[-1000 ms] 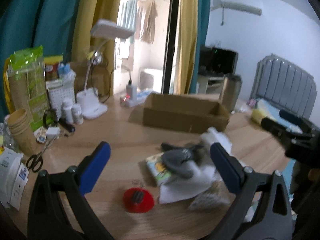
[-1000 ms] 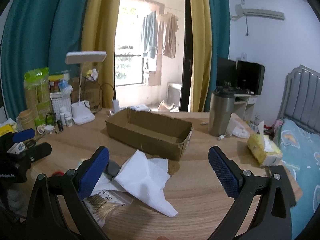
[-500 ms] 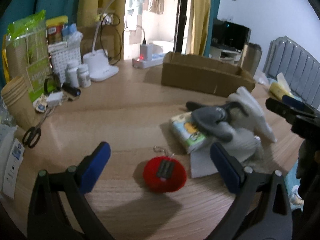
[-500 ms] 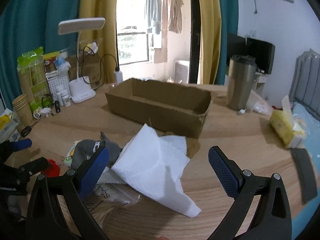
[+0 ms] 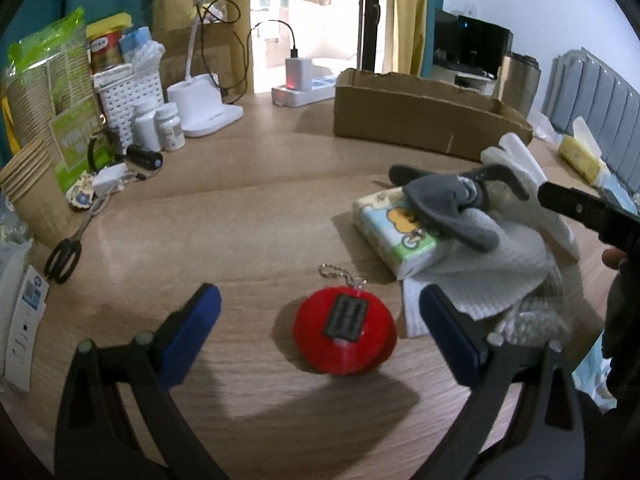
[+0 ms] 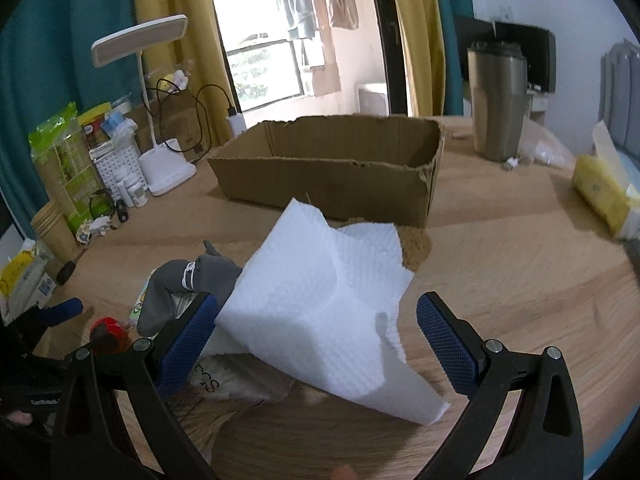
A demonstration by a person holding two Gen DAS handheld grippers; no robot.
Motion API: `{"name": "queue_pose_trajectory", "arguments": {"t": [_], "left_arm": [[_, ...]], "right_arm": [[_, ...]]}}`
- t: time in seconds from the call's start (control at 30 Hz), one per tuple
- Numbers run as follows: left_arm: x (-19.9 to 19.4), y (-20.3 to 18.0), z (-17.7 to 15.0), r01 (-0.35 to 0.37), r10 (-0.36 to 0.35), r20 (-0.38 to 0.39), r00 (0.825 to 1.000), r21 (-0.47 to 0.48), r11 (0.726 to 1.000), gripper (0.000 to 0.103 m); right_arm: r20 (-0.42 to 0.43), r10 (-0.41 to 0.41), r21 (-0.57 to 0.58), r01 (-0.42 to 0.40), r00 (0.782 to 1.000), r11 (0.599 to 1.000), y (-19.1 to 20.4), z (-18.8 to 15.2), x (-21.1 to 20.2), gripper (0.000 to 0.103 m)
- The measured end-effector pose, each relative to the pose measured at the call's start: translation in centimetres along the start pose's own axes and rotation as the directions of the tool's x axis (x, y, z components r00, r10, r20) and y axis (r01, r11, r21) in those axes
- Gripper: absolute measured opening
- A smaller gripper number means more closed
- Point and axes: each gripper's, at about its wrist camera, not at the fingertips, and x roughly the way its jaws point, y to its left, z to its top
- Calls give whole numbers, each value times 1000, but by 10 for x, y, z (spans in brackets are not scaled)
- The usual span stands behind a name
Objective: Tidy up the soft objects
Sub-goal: 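Grasp the red round pouch with the left tool while the right tool grasps the white paper towel, then carry the red pouch and paper towel into the cardboard box and open both tools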
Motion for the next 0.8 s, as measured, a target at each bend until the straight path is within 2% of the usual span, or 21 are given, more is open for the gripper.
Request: {"name": "queue_pose_trajectory", "arguments": {"t": [0.13,0.2,0.37,0.43,0.53,0.63,0.8], "left_arm": [[4,-2,-1,5,-5,-32,999,15,1000,81],[7,-2,-2,14,-14,-49,999,12,1000,68],[8,-5,-3,31,-29,-67,997,30,999,52],[9,-8,-3,53,-50,-76,996,36,998,50],[7,-8,-3,81,-79,-70,994,36,996,49],[3,-8,-1,98,-96,-55,994,31,995,48],[-6,-8,4,130,-129,-21,991,23,991,48]], "right_arm": [[-36,70,25,-69,997,997,-1,-2,4,86],[-54,89,24,-88,995,996,1,-4,6,79],[-107,157,41,-154,982,987,5,-8,13,60],[-110,162,35,-159,981,987,7,-8,12,46],[-101,178,31,-176,979,984,7,-7,8,35],[-74,181,28,-179,981,983,5,-5,0,29],[-29,185,31,-184,982,982,0,1,-15,27]]}}
